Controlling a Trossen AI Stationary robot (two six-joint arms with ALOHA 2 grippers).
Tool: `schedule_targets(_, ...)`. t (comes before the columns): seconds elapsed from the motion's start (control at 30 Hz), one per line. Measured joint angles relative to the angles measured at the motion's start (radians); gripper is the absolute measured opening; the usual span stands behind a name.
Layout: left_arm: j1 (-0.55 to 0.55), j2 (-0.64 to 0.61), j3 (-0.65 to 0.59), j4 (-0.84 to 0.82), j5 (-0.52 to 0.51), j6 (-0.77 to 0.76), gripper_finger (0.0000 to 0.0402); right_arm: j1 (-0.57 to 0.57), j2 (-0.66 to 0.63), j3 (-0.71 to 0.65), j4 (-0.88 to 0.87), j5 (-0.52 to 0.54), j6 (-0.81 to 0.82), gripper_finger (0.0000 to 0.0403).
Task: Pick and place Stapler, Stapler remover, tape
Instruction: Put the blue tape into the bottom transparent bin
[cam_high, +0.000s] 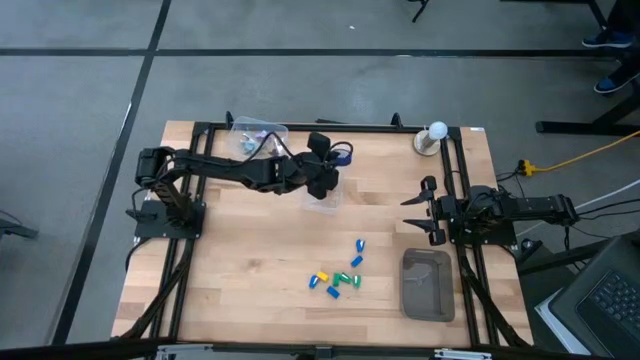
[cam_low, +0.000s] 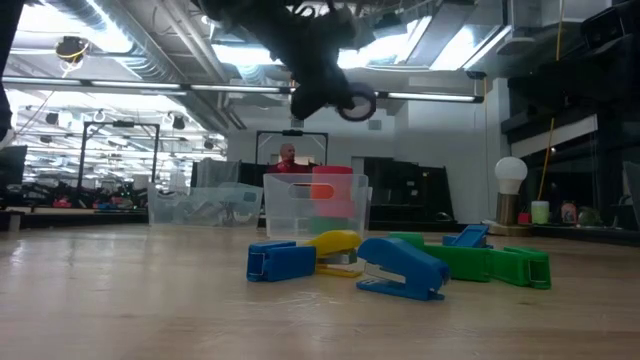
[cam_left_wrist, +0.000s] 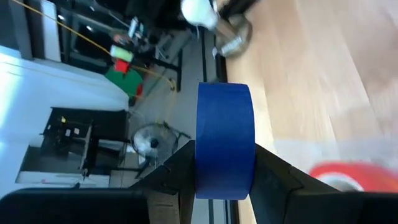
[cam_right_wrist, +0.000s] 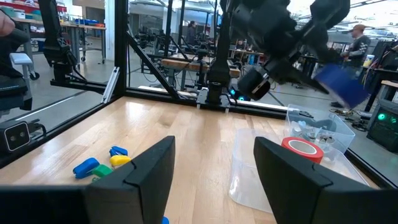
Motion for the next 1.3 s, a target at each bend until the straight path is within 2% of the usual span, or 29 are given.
schedule_targets(0.23,-0.001,0.000,0.000,-0.117,0.016,-0.033,0.0111,0.000,0.000,0.000,0.000,0.000,0.000,0.0225)
schedule_targets(0.67,0.000,0.013,0.000,-0.121,0.024,-0.120,0.0113,0.000,0.000,0.000,0.000,0.000,0.000,0.0225)
schedule_targets(0.93,0.000,0.051,0.000,-0.123,-0.031,-0.052,0.0114,0.000,0.000,0.000,0.000,0.000,0.000,0.0225)
schedule_targets(1.3,-0.002,0.050,0.000,-0.118,-0.040,-0.051,0.0114,0.000,0.000,0.000,0.000,0.000,0.000,0.0225)
